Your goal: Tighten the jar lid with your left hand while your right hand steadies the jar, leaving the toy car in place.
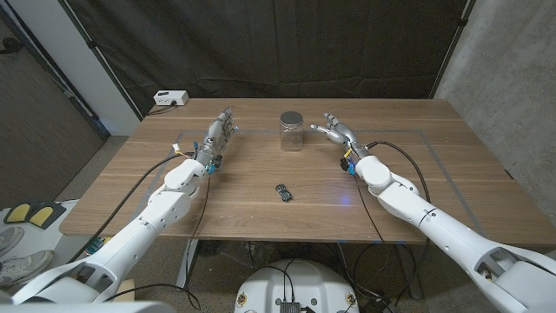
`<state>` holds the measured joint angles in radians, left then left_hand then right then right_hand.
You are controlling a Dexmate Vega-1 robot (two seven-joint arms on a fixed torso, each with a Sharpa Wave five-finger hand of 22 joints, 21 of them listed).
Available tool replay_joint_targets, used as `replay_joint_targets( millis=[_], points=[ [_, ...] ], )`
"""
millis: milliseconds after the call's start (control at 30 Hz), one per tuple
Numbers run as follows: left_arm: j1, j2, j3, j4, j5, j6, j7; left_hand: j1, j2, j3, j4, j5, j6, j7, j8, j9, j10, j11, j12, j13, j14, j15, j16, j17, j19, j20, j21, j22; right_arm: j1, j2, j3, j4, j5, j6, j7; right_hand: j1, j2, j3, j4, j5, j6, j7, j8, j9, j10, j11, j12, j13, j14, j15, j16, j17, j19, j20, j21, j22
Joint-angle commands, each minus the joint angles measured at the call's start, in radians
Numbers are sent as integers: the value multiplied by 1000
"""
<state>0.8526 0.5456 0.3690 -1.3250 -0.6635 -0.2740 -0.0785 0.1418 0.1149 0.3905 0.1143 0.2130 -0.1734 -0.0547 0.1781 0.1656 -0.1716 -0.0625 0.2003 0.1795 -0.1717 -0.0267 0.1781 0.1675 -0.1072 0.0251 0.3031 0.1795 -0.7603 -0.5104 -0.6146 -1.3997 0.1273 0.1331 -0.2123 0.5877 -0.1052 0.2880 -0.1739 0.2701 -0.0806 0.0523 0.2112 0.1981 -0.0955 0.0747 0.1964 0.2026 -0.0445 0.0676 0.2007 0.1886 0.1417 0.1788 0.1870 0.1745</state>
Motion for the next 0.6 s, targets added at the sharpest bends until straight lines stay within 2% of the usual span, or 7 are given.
replay_joint_targets(
  millis=[33, 167, 233, 267, 367, 500, 600],
  points=[
    [-6, 5, -1, 8, -4, -5, -20, 0, -9, 2, -9, 4, -72, 7, 8, 5, -65, 9, 9, 1, -74, 3, 7, 3, 3, 3, -1, 5, 36, 49, -53, 39, -59, -30, -19, 20, -9, -7, 7, 11, -15, -3, -3, 3, -12, -3, 5, 6, -20, -2, -2, 7, -38, 3, -8, 3],
    [-8, 5, -1, 10, -8, -5, -28, 0, -9, 2, -10, 4, -69, 9, 8, 5, -63, 11, 9, 2, -72, 3, 7, 3, 7, 3, -1, 5, 52, 69, -69, 64, -67, -31, -16, 28, -12, -11, 11, 15, -18, -1, -4, 4, -19, 4, 3, 7, -26, 4, -3, 7, -47, 24, -6, 4],
    [-9, 6, -1, 10, -8, -5, -31, 0, -10, 1, -10, 4, -68, 9, 8, 5, -60, 12, 10, 2, -71, 3, 7, 3, 8, 3, -1, 5, 60, 78, -76, 78, -70, -31, -14, 32, -15, -15, 13, 18, -21, 2, -5, 4, -27, 21, 2, 8, -24, 24, -1, 8, -51, 32, -5, 4],
    [-9, 6, -1, 10, -8, -5, -32, 0, -10, 1, -11, 4, -67, 9, 8, 5, -60, 13, 10, 2, -71, 3, 7, 3, 8, 3, -1, 5, 65, 84, -80, 88, -71, -25, -12, 40, -16, -18, 15, 21, -24, 8, -6, 5, -33, 49, 1, 8, -15, 46, 3, 8, -51, 34, -2, 4],
    [-10, 8, -1, 9, -10, -3, -35, -1, -10, 1, -11, 4, -66, 10, 9, 5, -59, 12, 10, 2, -68, 2, 7, 3, 9, 4, -2, 5, 82, 98, -91, 120, -75, -11, -4, 51, -18, -22, 17, 26, -29, 18, -8, 6, -38, 63, 1, 8, -11, 53, 6, 8, -45, 34, 3, 4],
    [-10, 11, -2, 6, -10, -4, -39, -1, -11, 1, -12, 4, -65, 10, 8, 5, -57, 13, 10, 2, -65, 4, 7, 3, 11, 5, -3, 5, 110, 112, -108, 163, -82, 6, 18, 89, -19, -31, 18, 38, -72, 10, -18, 7, -86, 19, -7, 10, -66, -1, -10, 9, -49, 35, 3, 3],
    [-10, 14, -3, 2, -10, -2, -39, -1, -11, 1, -13, 4, -64, 10, 8, 6, -55, 13, 10, 2, -63, 5, 7, 3, 13, 5, -3, 5, 134, 122, -118, 198, -72, 21, 54, 103, -17, -37, 22, 43, -105, 12, -25, 8, -116, 12, -11, 11, -97, -20, -15, 10, -65, 10, 1, 3]
  ],
)
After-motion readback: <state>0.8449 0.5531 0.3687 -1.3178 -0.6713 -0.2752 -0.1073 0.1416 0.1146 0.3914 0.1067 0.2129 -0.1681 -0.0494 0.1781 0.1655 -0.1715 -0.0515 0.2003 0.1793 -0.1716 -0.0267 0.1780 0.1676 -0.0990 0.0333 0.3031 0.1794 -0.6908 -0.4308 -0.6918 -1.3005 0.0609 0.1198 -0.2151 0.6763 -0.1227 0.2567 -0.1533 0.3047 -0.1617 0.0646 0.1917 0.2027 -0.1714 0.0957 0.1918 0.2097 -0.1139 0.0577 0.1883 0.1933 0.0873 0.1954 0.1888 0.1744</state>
